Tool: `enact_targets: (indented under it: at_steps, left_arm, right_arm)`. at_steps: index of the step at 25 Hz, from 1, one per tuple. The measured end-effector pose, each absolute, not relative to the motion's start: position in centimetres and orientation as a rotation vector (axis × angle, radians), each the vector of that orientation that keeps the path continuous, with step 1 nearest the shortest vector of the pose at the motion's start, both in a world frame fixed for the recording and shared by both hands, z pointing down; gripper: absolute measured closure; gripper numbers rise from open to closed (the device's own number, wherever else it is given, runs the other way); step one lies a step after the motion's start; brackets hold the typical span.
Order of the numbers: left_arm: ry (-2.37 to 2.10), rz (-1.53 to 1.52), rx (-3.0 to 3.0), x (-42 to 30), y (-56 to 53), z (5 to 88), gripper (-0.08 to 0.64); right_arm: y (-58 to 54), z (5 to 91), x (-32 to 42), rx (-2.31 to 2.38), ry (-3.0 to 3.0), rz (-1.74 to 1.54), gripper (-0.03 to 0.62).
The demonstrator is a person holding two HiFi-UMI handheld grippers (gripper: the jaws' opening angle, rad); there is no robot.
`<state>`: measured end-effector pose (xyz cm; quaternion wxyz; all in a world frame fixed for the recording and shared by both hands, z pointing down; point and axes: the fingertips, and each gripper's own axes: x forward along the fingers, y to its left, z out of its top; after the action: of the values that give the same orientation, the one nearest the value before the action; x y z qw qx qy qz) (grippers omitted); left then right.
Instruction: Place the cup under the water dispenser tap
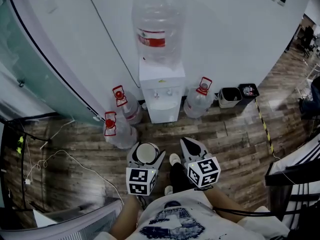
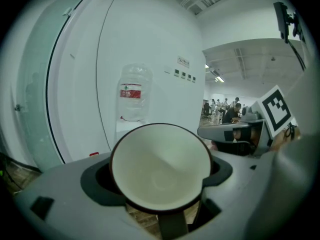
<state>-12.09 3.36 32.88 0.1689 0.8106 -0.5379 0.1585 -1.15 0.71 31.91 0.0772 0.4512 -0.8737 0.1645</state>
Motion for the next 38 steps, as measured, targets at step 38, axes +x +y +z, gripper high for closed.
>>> enact_targets:
  at_steps: [38]
  left_arm:
    - [-1.484, 0.62, 2.165, -13.5, -27.5, 58.5, 0.101]
  right_arm:
    - [-28.9, 58.2, -1.6, 1.336, -2.423, 0.74, 0.574]
